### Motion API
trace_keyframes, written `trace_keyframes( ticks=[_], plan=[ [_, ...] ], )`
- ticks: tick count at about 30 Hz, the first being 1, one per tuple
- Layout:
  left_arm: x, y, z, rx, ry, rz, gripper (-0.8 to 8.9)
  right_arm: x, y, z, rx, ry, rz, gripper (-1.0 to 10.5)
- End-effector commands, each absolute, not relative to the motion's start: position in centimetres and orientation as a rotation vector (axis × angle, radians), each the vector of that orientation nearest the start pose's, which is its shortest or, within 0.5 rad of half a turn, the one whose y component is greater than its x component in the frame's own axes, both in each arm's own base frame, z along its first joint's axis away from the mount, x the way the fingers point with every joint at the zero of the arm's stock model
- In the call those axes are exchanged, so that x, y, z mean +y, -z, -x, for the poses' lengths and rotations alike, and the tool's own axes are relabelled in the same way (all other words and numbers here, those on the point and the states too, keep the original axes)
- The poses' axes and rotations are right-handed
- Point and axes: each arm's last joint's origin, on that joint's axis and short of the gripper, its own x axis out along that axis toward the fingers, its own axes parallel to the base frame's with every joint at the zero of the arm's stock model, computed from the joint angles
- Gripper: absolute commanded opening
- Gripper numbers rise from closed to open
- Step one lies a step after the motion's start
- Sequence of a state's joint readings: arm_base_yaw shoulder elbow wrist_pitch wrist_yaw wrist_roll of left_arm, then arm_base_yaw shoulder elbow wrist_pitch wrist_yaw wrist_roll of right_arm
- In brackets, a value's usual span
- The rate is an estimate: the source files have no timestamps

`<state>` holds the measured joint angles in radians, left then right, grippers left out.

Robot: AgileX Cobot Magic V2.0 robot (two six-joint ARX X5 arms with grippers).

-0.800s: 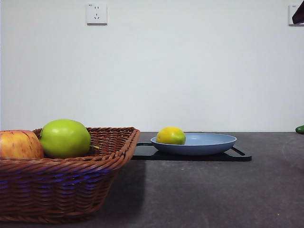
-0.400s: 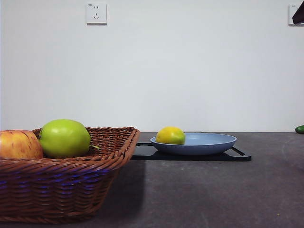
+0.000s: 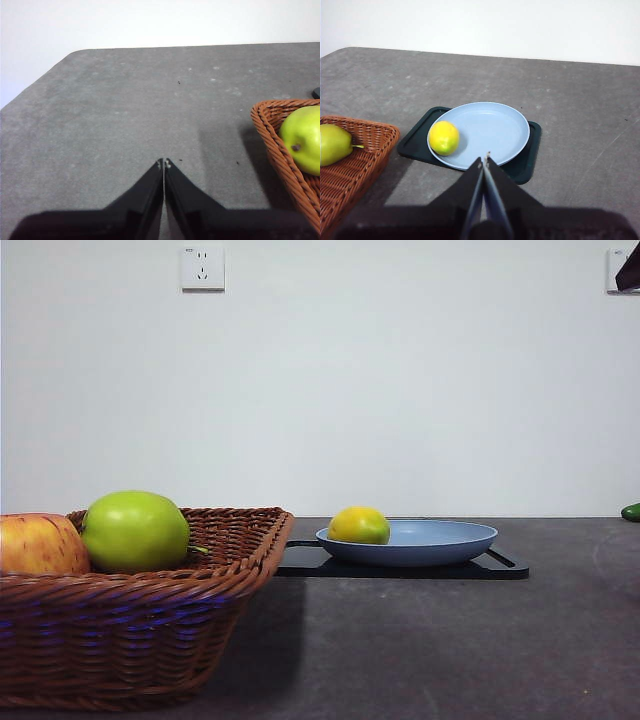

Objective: Take the lemon from the basket,put the lemon in the plate,hand out the plate

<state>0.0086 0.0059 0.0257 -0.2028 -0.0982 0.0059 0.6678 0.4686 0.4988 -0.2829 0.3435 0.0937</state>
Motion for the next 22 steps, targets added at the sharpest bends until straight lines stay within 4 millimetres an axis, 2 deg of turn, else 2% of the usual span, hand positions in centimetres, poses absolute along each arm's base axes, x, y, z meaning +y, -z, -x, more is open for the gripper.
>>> trace_keyframes(
  ticks=[1, 18, 22],
  plan=[
    [0.41, -14.99, -9.49, 0.187, -0.112, -0.004, 0.08, 6.71, -27.05, -9.95, 0.220, -0.316, 0.012, 0.1],
    [0.40, -14.99, -9.49, 0.187, -0.112, -0.004, 0.08, 6.70, -26.98, -9.94, 0.223, -0.317, 0.028, 0.1],
    [0.40, -14.99, -9.49, 0.187, -0.112, -0.004, 0.08, 5.91, -27.46, -9.14, 0.171, -0.305, 0.046, 0.1]
  ],
)
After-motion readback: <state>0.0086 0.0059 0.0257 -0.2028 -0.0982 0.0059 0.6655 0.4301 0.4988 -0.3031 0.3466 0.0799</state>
